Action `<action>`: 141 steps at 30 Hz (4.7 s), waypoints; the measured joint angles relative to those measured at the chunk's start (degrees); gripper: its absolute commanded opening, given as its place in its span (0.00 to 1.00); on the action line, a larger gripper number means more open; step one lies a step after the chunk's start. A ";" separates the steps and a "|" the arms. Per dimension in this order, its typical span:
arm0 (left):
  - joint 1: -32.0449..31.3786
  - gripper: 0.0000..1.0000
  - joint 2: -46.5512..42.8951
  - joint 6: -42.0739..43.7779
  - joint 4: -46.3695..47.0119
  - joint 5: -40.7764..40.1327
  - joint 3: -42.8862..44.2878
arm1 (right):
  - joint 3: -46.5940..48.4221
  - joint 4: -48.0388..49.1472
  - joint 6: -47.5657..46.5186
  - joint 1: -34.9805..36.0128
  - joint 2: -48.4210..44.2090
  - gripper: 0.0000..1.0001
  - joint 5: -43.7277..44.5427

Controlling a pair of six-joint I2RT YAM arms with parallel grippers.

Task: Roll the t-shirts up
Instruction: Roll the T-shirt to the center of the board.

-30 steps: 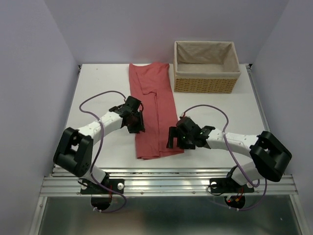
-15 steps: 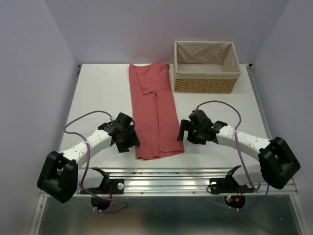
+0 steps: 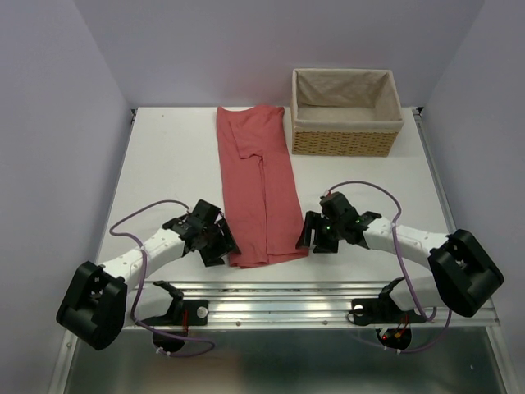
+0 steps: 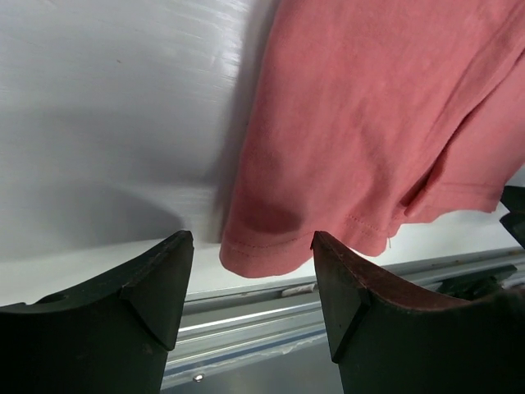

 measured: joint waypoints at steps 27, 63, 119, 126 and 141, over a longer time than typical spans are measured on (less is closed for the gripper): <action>-0.76 0.26 -0.44 0.35 6.29 7.82 -3.23 | -2.19 4.37 1.46 0.00 1.95 0.17 -3.02; -0.24 0.00 1.46 -5.81 5.29 -0.11 6.64 | 12.85 -1.55 -3.61 0.00 5.38 0.01 8.90; 4.94 0.47 19.91 2.93 7.93 -13.05 21.88 | 25.86 -1.25 -10.08 -3.45 15.78 0.76 18.21; 4.94 0.45 12.48 3.04 6.64 -16.57 21.86 | 24.09 0.13 -9.70 -3.37 11.04 0.60 15.32; 4.55 0.00 9.33 4.96 6.12 -17.38 14.99 | 17.38 2.29 -6.27 -0.68 11.96 0.08 10.25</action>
